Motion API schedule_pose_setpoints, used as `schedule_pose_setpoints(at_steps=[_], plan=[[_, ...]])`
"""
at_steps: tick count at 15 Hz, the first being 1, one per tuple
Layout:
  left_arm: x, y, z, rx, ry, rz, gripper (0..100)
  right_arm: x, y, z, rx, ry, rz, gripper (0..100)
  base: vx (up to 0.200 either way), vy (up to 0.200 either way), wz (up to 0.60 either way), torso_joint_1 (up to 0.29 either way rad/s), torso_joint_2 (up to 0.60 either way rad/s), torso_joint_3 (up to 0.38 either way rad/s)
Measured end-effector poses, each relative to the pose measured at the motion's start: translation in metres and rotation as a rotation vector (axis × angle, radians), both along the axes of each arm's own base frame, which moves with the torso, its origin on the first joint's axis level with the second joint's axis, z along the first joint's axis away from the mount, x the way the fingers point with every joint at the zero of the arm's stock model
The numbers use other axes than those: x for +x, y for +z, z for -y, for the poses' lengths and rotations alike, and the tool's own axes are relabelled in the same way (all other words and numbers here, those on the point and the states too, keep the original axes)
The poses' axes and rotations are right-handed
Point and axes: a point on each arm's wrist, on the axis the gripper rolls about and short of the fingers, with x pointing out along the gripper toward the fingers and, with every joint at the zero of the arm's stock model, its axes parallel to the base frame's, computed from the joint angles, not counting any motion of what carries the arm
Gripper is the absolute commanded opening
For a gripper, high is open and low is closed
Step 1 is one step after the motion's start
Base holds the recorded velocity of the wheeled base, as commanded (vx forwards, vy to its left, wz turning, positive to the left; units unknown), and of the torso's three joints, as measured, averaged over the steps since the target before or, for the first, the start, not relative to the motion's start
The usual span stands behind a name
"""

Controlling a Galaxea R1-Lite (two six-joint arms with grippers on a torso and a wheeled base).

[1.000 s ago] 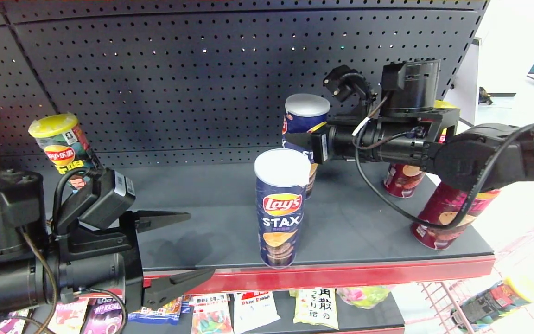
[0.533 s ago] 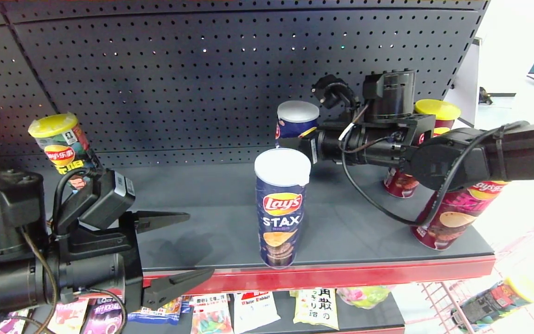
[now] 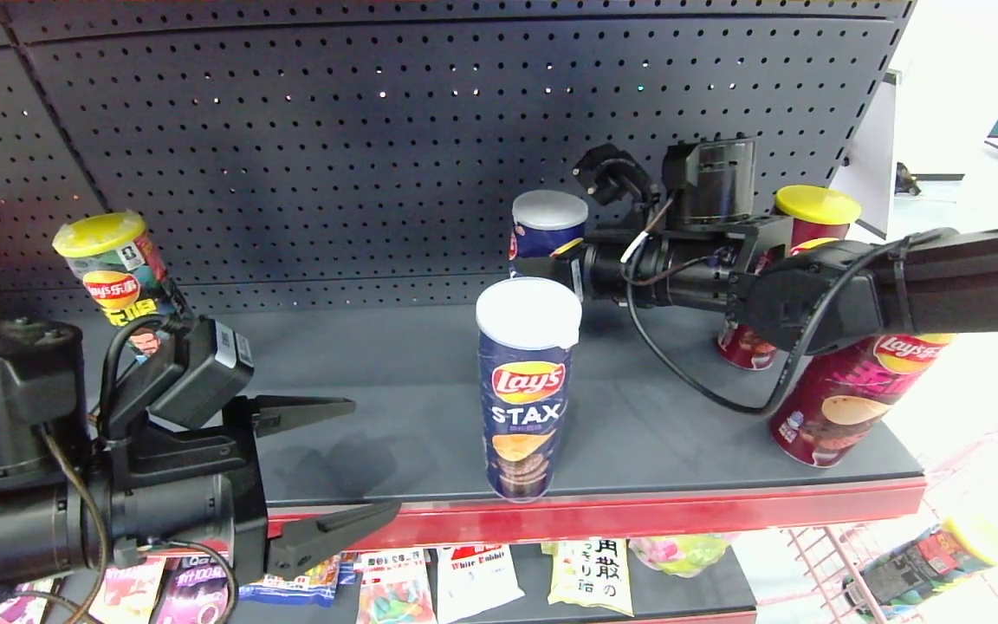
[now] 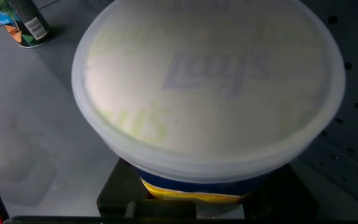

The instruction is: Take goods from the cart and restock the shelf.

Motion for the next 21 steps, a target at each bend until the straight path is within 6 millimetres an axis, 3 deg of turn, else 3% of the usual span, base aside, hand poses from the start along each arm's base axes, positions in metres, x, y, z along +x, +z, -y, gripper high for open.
schedule_pose_setpoints(at_steps=[6,7,14,21], plan=[[0.000,-0.002,0.000,-0.001,0.001,-0.010,100,0.001,-0.005,-0.001,-0.007,-0.001,-0.010,0,0.000,0.000,0.00,0.000,0.00,0.000],[-0.001,-0.002,0.000,0.000,0.000,-0.012,100,0.001,-0.005,-0.001,-0.007,-0.002,-0.011,100,0.000,0.000,0.00,0.000,0.00,0.000],[-0.004,-0.007,-0.001,0.007,0.001,-0.026,100,-0.005,-0.003,0.002,-0.005,-0.010,-0.027,100,0.000,0.000,0.00,0.000,0.00,0.000],[-0.002,-0.007,-0.001,0.008,0.000,-0.025,100,-0.038,0.005,0.024,-0.024,-0.045,-0.042,100,0.000,0.000,0.00,0.000,0.00,0.000]])
